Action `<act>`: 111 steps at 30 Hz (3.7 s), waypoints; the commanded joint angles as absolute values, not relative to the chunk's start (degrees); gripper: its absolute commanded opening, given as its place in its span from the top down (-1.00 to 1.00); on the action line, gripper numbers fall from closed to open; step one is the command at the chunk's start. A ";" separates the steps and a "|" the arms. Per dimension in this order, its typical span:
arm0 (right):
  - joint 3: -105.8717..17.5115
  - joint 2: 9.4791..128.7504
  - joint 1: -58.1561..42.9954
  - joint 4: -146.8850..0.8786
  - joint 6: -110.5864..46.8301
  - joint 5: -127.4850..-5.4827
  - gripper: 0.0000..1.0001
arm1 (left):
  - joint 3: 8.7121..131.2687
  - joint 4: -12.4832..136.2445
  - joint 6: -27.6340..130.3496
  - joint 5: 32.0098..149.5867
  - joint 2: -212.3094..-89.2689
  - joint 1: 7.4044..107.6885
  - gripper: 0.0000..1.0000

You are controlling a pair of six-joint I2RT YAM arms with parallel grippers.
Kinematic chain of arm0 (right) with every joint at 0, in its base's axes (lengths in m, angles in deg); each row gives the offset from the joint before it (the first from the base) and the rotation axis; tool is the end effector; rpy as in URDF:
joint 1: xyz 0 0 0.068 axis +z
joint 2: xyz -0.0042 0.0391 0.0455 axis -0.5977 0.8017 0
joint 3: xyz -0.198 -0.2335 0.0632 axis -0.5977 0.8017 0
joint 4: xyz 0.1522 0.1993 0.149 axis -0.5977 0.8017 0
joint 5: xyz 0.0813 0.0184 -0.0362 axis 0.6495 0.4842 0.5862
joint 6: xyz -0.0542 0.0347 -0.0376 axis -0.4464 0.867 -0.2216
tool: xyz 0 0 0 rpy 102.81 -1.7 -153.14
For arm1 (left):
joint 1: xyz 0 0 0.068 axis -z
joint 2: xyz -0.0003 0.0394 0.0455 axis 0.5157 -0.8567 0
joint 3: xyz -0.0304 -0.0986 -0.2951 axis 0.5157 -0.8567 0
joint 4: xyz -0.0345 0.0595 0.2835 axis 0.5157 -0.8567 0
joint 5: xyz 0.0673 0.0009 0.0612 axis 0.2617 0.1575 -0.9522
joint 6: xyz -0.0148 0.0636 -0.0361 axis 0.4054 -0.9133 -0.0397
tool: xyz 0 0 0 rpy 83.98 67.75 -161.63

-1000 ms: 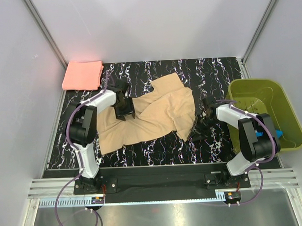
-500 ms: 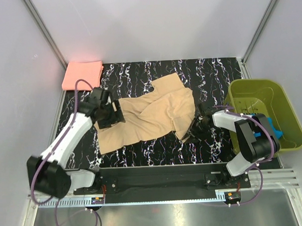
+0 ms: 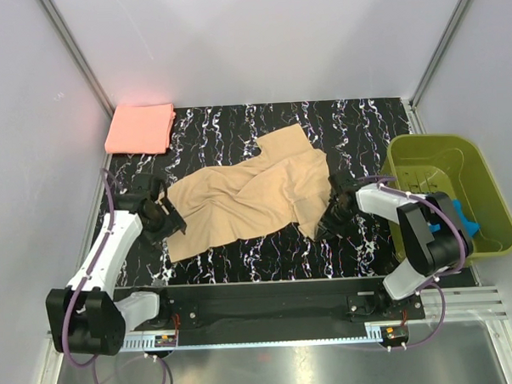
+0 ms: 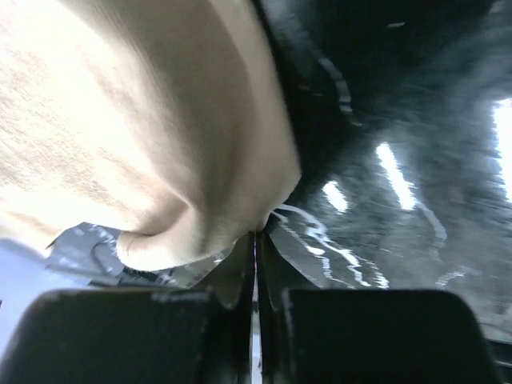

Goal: Fold and stack the t-shirts
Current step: Flatten the tshirt out

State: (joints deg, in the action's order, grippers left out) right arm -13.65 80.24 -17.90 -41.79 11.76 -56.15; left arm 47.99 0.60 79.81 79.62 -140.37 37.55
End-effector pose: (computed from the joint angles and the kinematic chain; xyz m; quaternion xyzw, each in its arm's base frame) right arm 0.2683 0.1117 0.1251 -0.2536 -0.9500 -0.1822 0.0099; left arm 0.2109 -0.0209 0.2456 -0.2889 0.9469 -0.0318 0.1378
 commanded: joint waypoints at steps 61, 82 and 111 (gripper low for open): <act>-26.38 79.88 -6.39 -22.10 0.51 -67.71 0.98 | 36.59 6.49 90.93 77.79 -145.52 27.53 -0.15; -24.19 71.79 -6.29 -19.79 2.51 -68.51 -0.07 | 33.85 14.87 87.59 77.96 -151.94 27.18 0.74; -18.11 80.40 -11.39 -34.84 14.31 -70.08 0.15 | 35.09 15.22 84.78 80.87 -152.11 27.18 1.00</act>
